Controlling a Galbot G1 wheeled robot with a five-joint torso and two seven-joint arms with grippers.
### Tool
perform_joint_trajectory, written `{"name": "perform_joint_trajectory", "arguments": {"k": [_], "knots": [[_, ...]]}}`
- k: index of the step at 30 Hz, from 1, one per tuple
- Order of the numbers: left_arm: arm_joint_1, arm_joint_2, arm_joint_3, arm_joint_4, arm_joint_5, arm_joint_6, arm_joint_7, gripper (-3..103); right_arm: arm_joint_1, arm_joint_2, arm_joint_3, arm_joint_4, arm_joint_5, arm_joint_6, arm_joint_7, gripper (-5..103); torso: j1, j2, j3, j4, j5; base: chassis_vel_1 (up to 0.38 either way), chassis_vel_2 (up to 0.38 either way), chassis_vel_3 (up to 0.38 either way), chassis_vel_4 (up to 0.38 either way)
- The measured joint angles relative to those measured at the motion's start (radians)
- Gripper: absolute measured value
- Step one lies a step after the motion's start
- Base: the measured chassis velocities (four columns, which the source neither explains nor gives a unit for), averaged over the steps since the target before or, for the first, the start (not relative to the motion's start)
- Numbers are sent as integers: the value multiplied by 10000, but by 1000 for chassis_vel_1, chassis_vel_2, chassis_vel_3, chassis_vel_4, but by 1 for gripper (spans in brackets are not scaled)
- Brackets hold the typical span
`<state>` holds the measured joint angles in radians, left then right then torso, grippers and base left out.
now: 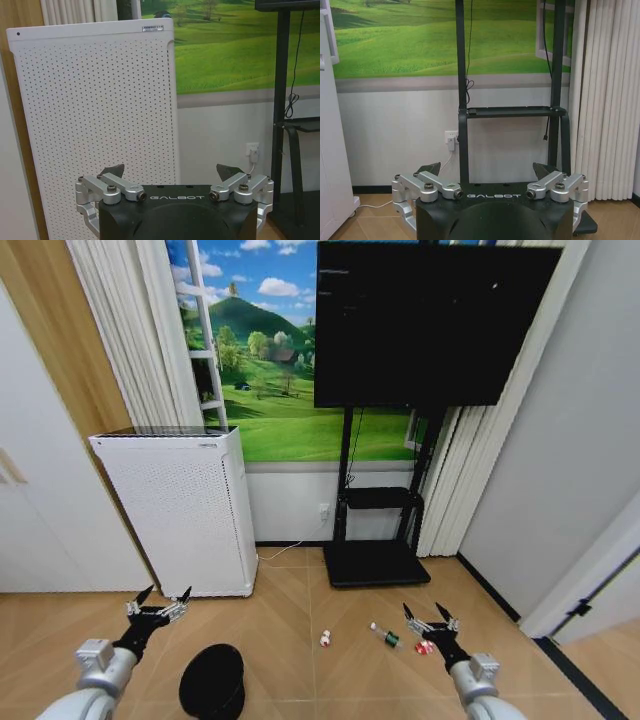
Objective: Pick up the trash bin and place the garbage on the floor into it.
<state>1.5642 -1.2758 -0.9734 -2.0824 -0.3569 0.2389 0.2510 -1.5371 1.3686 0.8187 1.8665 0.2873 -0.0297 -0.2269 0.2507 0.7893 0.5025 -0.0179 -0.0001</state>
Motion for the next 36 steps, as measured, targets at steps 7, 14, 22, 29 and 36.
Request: {"name": "perform_joint_trajectory", "arguments": {"k": [7, 14, 22, 29, 36], "knots": [[14, -70, 41, -9, 152, -25, 99, 100, -162, 70, 146, 143, 90, 99, 39, 100, -185, -451, -253, -1, 0, 0, 0, 0, 0], [-9, -96, 45, -2, 193, -66, 219, 100, -228, 104, 222, 223, 113, 131, 43, 100, -331, -796, -454, -2, 1, 0, 0, 0, 0], [74, -201, -15, 56, 295, -185, 354, 100, -257, 117, 240, 266, 149, 131, 46, 100, -497, -1186, -677, 0, 1, 0, 0, 0, 0], [72, -205, -7, 62, 355, -194, 371, 100, -275, 185, 233, 254, 144, 133, 47, 100, -608, -1463, -842, -1, 1, 0, 0, 0, 0], [76, -193, -13, 218, 343, -265, 444, 100, -312, 265, 234, 272, 110, 150, 46, 100, -753, -1812, -1043, -1, 1, 0, 0, 0, 0]]}}
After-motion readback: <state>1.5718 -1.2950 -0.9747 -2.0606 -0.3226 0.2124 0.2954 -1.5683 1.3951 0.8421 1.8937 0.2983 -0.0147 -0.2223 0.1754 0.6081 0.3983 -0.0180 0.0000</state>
